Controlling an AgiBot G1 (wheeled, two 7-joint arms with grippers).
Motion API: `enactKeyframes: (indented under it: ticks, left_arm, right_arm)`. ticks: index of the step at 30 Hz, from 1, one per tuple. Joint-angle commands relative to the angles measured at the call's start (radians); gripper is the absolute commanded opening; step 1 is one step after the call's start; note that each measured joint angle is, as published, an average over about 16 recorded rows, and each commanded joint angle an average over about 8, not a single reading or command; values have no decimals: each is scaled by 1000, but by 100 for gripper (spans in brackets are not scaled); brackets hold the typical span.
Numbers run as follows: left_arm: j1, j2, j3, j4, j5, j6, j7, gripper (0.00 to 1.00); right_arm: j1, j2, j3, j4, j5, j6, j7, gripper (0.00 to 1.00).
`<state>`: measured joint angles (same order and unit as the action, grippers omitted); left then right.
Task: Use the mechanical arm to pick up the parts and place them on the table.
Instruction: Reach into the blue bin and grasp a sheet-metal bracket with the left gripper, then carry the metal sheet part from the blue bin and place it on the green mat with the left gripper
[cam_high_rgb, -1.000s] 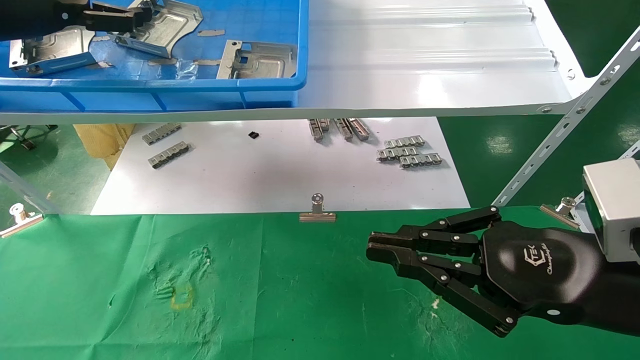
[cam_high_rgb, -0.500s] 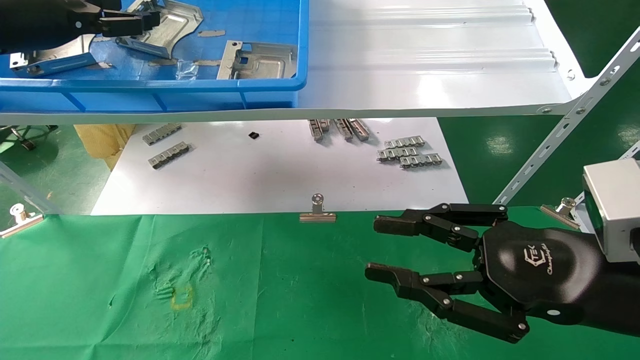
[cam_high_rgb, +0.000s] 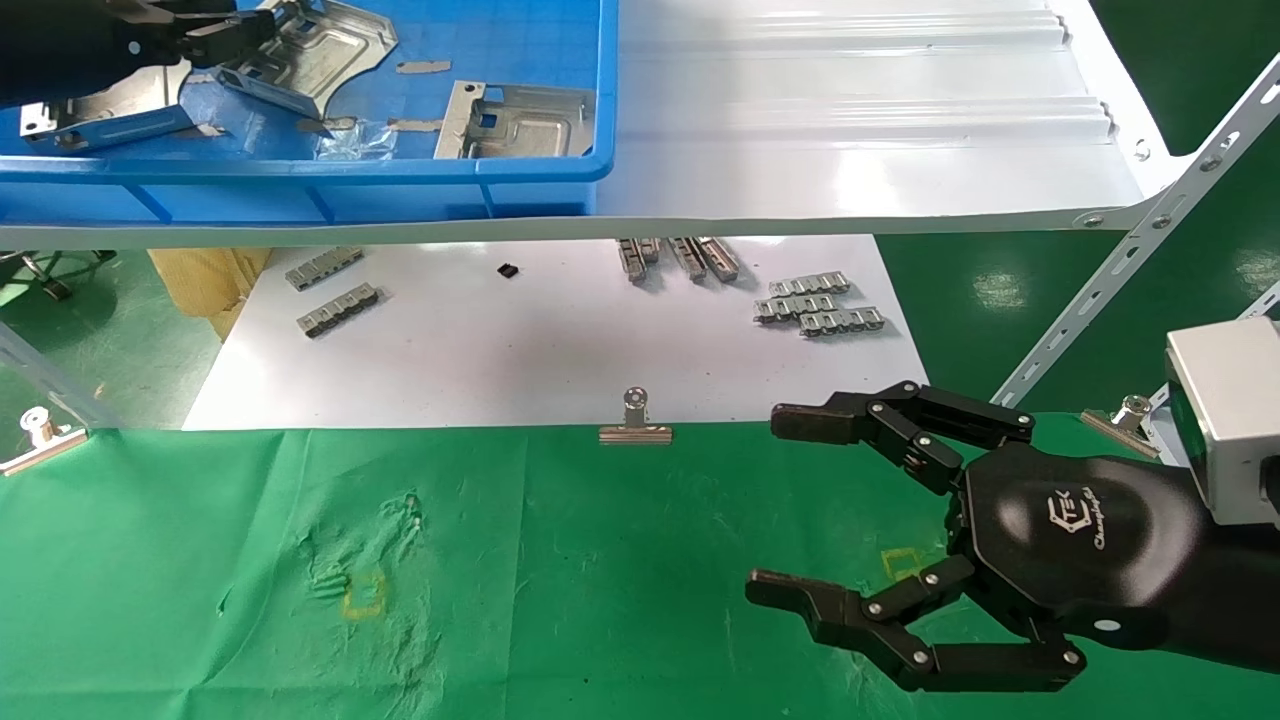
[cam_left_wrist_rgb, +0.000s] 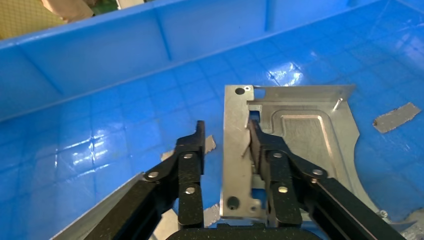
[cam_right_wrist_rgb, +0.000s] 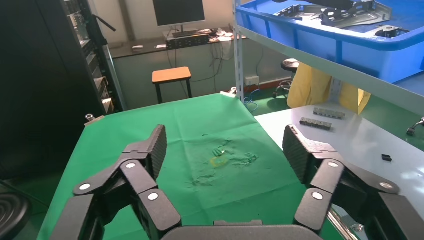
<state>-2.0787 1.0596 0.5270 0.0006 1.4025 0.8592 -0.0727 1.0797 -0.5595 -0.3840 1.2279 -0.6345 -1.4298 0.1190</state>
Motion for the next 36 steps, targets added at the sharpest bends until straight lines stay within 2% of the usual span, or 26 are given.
enactKeyframes:
  ticks: [1,7,11,29,36]
  left_arm:
    - [1,1,0,2,0,-3,-1,0]
    - [2,-3,-10,-5,-15,15,0,0]
    - [-10,-17,-28,-30,-41,75,17,0]
    - [23,-105,-84,-130,-150,673,202,0]
    - [94,-132,-62,-265,-212,747,273,0]
  right_arm:
    - [0,0,0,0,0,0,0,100]
    - [0,0,0,0,0,0,0,100]
    - [0,0,0,0,0,0,0,100]
    - [0,0,0,0,0,0,0,100]
    - [0,0,0,0,0,0,0,100]
